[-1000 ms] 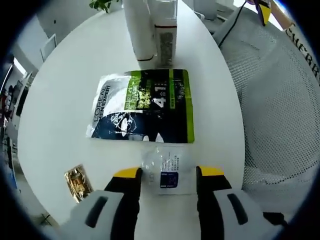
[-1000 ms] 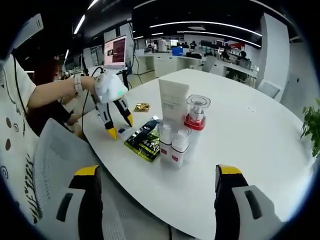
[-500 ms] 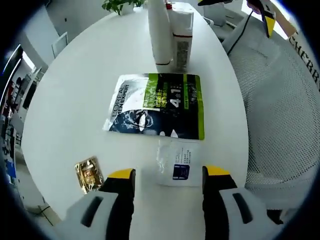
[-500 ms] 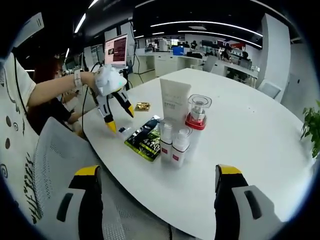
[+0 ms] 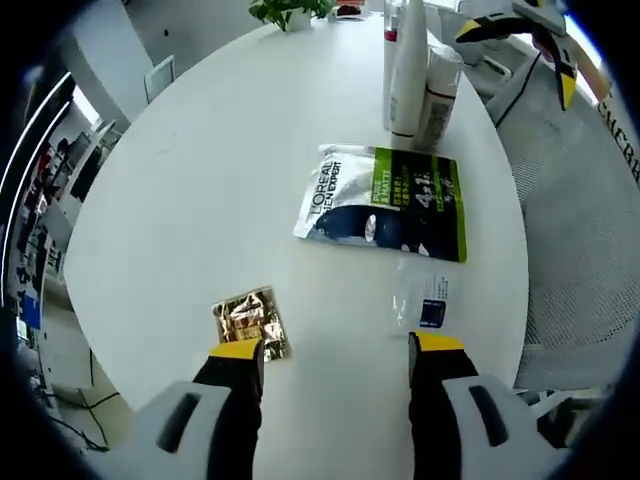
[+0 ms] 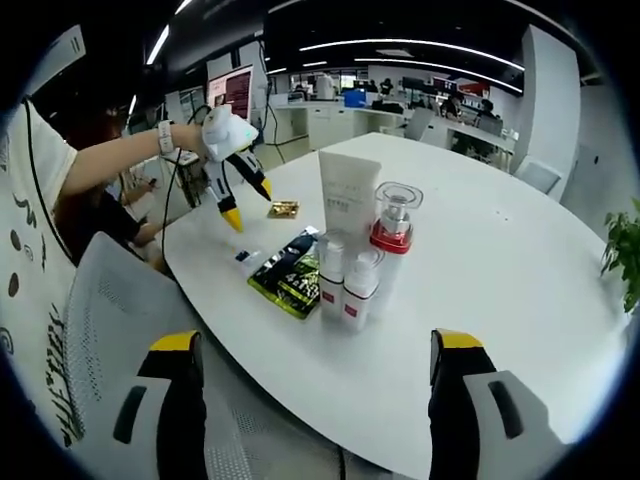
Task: Arrange the skincare products in the storage area until every visible bottle or jar stands upright without overlapping.
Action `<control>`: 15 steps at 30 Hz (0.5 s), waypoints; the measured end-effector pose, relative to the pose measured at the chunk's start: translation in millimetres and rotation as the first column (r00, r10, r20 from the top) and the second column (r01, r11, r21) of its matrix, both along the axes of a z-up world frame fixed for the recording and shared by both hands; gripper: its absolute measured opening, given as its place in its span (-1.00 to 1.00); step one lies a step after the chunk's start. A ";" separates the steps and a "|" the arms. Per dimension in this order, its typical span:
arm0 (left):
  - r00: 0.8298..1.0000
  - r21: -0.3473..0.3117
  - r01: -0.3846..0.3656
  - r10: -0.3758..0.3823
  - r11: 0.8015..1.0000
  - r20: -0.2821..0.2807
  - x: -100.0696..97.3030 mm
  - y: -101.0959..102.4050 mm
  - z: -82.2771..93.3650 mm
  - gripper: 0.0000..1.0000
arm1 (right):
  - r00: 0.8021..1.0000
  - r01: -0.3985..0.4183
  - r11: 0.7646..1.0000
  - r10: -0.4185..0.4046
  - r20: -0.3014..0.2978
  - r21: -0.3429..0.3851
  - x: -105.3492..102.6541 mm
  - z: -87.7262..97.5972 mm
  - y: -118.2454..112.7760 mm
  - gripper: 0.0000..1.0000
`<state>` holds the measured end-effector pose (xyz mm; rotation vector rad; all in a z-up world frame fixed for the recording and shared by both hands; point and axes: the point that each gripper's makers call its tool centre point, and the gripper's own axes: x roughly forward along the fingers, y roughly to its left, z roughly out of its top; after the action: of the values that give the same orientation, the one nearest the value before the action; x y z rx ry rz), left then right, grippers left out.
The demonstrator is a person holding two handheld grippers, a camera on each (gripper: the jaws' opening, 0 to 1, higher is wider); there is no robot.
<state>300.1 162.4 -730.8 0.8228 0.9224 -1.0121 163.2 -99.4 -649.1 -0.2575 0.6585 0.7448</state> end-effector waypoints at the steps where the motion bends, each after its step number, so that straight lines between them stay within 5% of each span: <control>1: 1.000 0.004 0.004 -0.004 1.000 0.003 1.0 -0.8 2.1 0.26 | 1.000 0.002 1.000 -0.002 -0.003 0.000 -0.4 -0.6 -0.2 0.88; 15: 0.997 0.102 0.038 -0.044 0.994 0.063 42.7 21.7 -1.4 0.27 | 1.000 0.024 1.000 -0.024 -0.017 -0.002 -2.0 -2.4 -2.3 0.87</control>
<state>342.8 184.1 -732.2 0.9573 0.9097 -0.9750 161.2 -101.7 -651.5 -0.2448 0.6771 0.7244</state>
